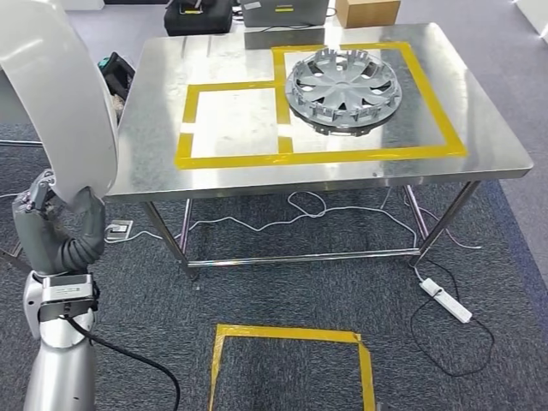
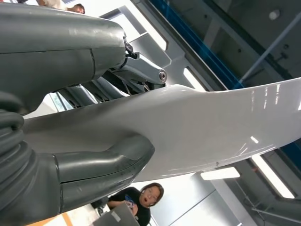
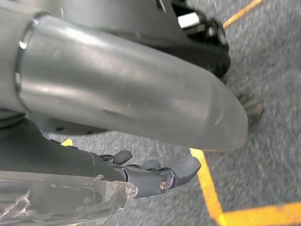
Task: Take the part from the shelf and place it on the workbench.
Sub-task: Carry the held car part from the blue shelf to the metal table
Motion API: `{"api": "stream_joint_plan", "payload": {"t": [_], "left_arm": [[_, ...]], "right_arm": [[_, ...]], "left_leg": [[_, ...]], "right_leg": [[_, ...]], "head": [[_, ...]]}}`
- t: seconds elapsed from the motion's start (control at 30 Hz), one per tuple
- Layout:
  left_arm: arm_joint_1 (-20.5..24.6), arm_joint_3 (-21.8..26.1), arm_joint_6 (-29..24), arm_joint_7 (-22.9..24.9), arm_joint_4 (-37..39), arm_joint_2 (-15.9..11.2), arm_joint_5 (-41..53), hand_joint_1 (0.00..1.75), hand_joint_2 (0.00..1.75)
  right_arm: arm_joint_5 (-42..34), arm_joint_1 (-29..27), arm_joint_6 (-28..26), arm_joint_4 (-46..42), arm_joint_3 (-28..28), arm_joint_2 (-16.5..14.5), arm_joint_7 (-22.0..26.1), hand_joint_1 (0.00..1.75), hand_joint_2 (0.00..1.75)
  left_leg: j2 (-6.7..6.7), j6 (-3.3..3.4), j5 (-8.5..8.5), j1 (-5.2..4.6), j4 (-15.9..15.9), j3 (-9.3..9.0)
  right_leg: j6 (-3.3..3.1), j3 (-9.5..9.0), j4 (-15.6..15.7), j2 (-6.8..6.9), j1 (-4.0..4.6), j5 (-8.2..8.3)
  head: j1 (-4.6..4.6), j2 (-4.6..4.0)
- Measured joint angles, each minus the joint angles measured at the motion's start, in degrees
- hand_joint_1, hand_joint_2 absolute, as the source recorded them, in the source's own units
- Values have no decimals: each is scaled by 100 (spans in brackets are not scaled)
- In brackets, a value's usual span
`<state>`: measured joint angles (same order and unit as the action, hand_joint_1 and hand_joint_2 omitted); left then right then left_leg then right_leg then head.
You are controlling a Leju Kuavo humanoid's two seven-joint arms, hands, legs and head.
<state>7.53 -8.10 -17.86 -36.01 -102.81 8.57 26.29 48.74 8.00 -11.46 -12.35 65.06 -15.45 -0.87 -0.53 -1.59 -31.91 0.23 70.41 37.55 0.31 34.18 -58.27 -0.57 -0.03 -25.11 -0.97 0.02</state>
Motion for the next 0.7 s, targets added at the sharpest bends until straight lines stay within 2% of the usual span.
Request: {"api": "stream_joint_plan", "payload": {"t": [0.03, 0.07, 0.1, 0.13, 0.17, 0.2, 0.23, 0.27, 0.3, 0.37, 0.4, 0.43, 0.53, 0.57, 0.6, 0.63, 0.7], "left_arm": [[1, -1, -5, -1, 17, 0, -3, 175, 175], [0, -1, -15, -1, 34, -1, -7, 175, 175], [-1, -1, -28, -1, 50, -2, -11, 175, 175], [-3, -1, -42, -1, 62, -4, -18, 175, 175], [-5, -1, -55, -1, 73, -8, -27, 175, 175], [-7, -1, -66, -1, 84, -11, -36, 175, 175], [-12, -1, -72, -1, 96, -13, -43, 175, 175], [-20, -1, -75, -1, 105, -14, -46, 175, 175], [-25, 3, -77, -1, 114, -17, -47, 175, 175], [-38, 11, -81, -1, 120, -18, -48, 175, 175], [-37, 16, -83, -1, 122, -19, -48, 175, 175], [-38, 16, -84, -1, 123, -16, -48, 175, 175], [-51, 19, -85, -1, 127, -16, -48, 175, 175], [-59, 21, -85, -1, 131, -16, -48, 175, 175], [-65, 22, -85, -1, 134, -17, -48, 175, 175], [-65, 25, -85, -1, 137, -17, -48, 175, 175], [-59, 27, -84, -1, 142, -17, -50, 175, 175]], "right_arm": [[0, -2, 4, 0, 1, 0, 1, 0, 0], [0, -4, 5, 0, 1, 0, 3, 0, 0], [1, -7, 3, 0, 1, 0, 8, 0, 0], [1, -8, 1, 0, 1, -1, 13, 0, 0], [3, -8, -2, 0, 1, -1, 17, 0, 0], [7, -7, -6, 0, 1, -1, 21, 0, 0], [11, -5, -9, -1, 1, -1, 21, 0, 0], [19, -3, -12, -1, 1, -1, 21, 0, 0], [26, -2, -14, -2, 1, 0, 20, 0, 0], [39, -3, -14, -2, -1, -1, 20, 0, 0], [44, -2, -14, -2, -1, -1, 20, 0, 0], [46, 3, -13, -2, -2, -2, 20, 0, 0], [48, 3, -10, -2, -4, -2, 16, 0, 0], [49, -4, -10, -2, -3, -2, 12, 0, 0], [50, -12, -10, -2, -3, -2, 7, 0, 0], [51, -16, -10, -2, -3, -2, 3, 0, 0], [51, -20, -8, -2, -3, -1, 0, 0, 0]], "left_leg": [[0, -17, -116, 7, 215, 195], [0, -27, -130, 14, 274, 315], [1, -30, -12, 20, 155, 344], [3, -30, 232, 26, -130, 285], [12, -29, 544, 31, -507, 175], [24, -17, 739, 30, -851, 74], [36, 5, 846, 25, -1092, -2], [42, 39, 867, 22, -1221, -38], [39, 89, 795, 16, -1247, -49], [22, 187, 798, 25, -1249, -124], [18, 230, 787, 29, -1248, -178], [16, 261, 780, 31, -1247, -231], [12, 294, 682, 23, -1243, -314], [6, 293, 640, 21, -1242, -355], [-1, 289, 590, 20, -1242, -415], [-6, 279, 534, 21, -1242, -494], [-9, 246, 413, 18, -1242, -655]], "right_leg": [[-7, -41, 0, -5, 0, -39], [-8, -92, 0, -12, -1, -82], [-3, -155, 0, -21, -4, -129], [9, -226, 0, -28, -9, -179], [31, -281, 2, -32, -12, -231], [59, -337, -7, -36, -10, -285], [94, -358, -6, -36, -4, -341], [134, -392, -17, -33, 4, -378], [172, -433, -28, -29, 11, -404], [243, -496, -68, -11, 7, -468], [269, -462, -167, -1, 4, -542], [293, -344, -392, 6, 0, -651], [333, 357, -1434, 14, -5, -1049], [337, 529, -1593, 13, -4, -1079], [337, 599, -1536, 14, -4, -988], [328, 566, -1269, 14, -4, -771], [289, 385, -525, 18, 2, -199]], "head": [[-1, 0], [0, 0], [-1, 0], [1, 0], [0, 0], [-1, 0], [0, 0], [-3, 0], [-3, 0], [-4, 0], [9, 1], [21, 1], [52, 0], [57, 0], [60, 0], [61, 0], [60, 0]]}}
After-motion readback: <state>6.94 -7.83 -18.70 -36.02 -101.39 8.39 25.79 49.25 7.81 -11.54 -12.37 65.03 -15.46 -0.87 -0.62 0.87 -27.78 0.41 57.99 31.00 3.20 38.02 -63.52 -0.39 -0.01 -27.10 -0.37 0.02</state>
